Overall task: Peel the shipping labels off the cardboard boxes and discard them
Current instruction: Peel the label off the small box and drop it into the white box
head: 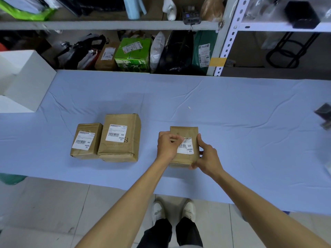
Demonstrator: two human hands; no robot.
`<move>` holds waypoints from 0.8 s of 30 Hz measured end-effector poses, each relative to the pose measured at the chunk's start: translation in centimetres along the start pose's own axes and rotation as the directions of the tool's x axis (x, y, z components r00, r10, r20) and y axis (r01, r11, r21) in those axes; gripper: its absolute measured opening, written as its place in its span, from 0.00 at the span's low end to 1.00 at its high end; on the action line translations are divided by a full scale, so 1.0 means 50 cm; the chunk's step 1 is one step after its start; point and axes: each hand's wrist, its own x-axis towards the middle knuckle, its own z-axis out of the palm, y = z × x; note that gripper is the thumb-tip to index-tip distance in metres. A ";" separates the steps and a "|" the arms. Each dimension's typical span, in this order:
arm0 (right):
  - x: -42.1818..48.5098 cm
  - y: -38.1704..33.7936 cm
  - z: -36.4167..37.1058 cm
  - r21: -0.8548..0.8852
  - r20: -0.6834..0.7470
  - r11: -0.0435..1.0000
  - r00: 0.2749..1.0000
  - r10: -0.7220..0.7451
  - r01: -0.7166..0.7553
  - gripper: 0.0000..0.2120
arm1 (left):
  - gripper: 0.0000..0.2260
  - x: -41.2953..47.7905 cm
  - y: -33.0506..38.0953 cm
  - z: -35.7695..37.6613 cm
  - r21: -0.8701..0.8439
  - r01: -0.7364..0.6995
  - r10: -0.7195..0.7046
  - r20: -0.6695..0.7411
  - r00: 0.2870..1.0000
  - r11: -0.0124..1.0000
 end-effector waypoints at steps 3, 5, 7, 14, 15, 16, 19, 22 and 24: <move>0.000 0.001 0.000 -0.008 -0.010 1.000 1.000 -0.004 0.004 0.56 | 0.07 0.003 -0.002 -0.001 0.008 -0.015 0.015 0.016 1.000 1.000; 0.000 0.000 0.000 -0.017 -0.008 1.000 1.000 -0.003 0.002 0.56 | 0.07 0.002 -0.002 -0.002 0.014 -0.013 0.013 0.024 1.000 1.000; 0.001 -0.002 0.000 -0.025 -0.002 1.000 1.000 0.002 -0.002 0.56 | 0.06 0.000 0.000 -0.004 0.021 -0.019 0.018 0.029 0.999 1.000; -0.001 -0.004 -0.001 -0.035 -0.007 0.999 1.000 0.001 -0.001 0.55 | 0.05 -0.011 0.009 -0.009 0.013 -0.005 0.005 0.029 1.000 1.000; -0.001 -0.004 -0.001 -0.034 -0.007 0.999 1.000 0.002 -0.002 0.55 | 0.05 -0.012 0.010 -0.010 0.010 -0.011 0.011 0.029 1.000 1.000; 0.000 -0.004 -0.001 -0.035 -0.006 0.999 1.000 0.003 -0.003 0.55 | 0.05 -0.014 0.011 -0.011 0.004 -0.009 0.009 0.031 0.999 1.000; 0.000 -0.005 -0.001 -0.051 0.000 0.999 1.000 0.000 0.000 0.56 | 0.05 -0.018 0.018 -0.015 -0.010 -0.001 0.001 0.032 0.999 1.000; -0.001 -0.006 -0.002 -0.056 -0.001 0.998 1.000 0.003 -0.003 0.57 | 0.05 -0.022 0.021 -0.022 -0.016 -0.015 0.016 0.043 0.999 1.000; -0.002 -0.007 -0.003 -0.065 0.005 0.998 1.000 0.003 -0.003 0.57 | 0.06 -0.025 0.020 -0.028 -0.019 -0.019 0.020 0.046 0.999 1.000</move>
